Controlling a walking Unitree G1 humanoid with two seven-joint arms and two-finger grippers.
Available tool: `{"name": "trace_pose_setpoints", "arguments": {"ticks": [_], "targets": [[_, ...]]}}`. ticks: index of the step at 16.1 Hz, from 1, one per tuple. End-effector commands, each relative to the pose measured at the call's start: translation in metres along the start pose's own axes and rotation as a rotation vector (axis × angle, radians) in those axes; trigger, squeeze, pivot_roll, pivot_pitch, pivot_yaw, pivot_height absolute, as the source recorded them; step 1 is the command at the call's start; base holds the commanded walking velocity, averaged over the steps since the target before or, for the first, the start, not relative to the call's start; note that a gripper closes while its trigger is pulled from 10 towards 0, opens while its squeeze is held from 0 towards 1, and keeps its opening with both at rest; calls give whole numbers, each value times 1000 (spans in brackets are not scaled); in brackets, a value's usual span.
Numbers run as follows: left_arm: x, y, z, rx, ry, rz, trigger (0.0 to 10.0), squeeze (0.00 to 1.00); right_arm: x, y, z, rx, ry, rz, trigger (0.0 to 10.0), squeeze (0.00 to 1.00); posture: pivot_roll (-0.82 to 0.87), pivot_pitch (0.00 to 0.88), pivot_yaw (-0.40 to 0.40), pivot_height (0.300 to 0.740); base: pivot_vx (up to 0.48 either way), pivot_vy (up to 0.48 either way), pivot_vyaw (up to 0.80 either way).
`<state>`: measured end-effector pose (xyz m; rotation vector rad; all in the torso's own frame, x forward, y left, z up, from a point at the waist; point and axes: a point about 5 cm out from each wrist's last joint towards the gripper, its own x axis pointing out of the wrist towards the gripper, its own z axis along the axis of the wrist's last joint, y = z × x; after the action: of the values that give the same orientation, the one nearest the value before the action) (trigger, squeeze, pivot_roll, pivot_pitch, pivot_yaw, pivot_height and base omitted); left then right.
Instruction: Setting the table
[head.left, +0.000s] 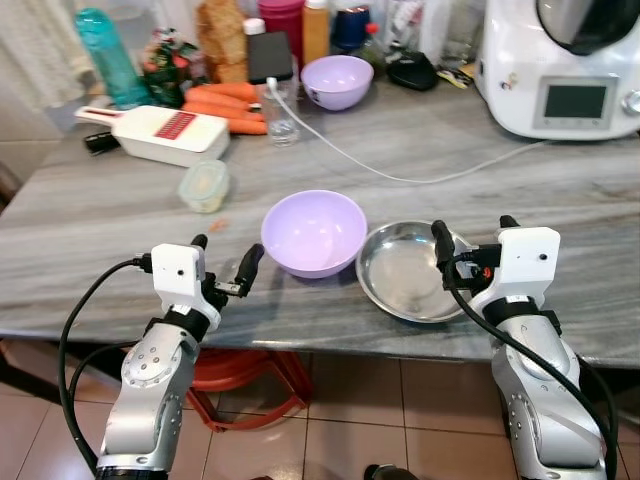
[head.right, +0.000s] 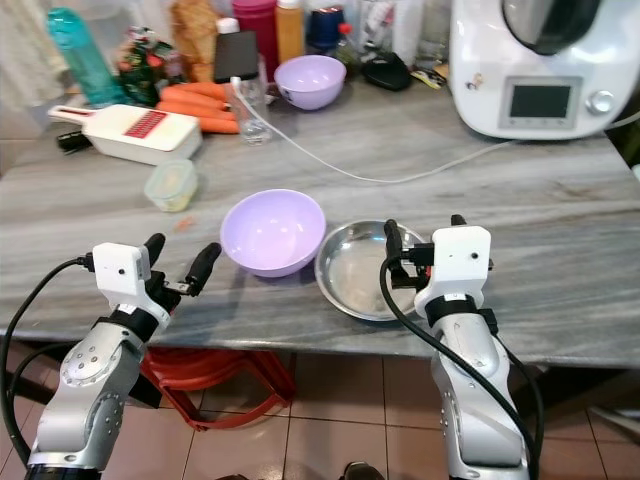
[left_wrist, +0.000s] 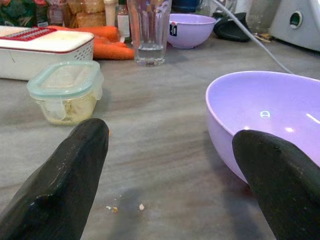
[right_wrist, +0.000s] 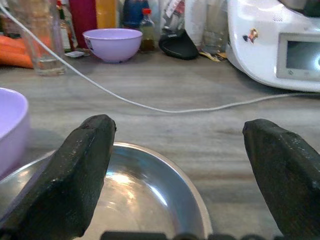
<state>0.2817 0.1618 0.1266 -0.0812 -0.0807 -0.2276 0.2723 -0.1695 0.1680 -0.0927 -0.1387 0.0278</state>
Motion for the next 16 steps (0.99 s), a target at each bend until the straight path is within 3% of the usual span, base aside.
{"name": "trace_pose_setpoints", "arguments": {"ticks": [1, 10, 16], "targets": [[-3, 7, -6, 13, 32, 43, 10000, 0, -1, 1, 2, 14, -15, -6, 10000, 0, -85, 120, 87, 740, 0, 0, 0], [-1, 6, -7, 23, 35, 91, 10000, 0, -1, -1, 4, 18, -27, -15, 10000, 0, -88, 123, 83, 740, -97, 0, 0], [-1, 5, -8, 23, 39, 91, 10000, 0, -1, -3, 4, 30, -24, -29, 10000, 0, -88, 123, 83, 740, -308, 0, 0]]}}
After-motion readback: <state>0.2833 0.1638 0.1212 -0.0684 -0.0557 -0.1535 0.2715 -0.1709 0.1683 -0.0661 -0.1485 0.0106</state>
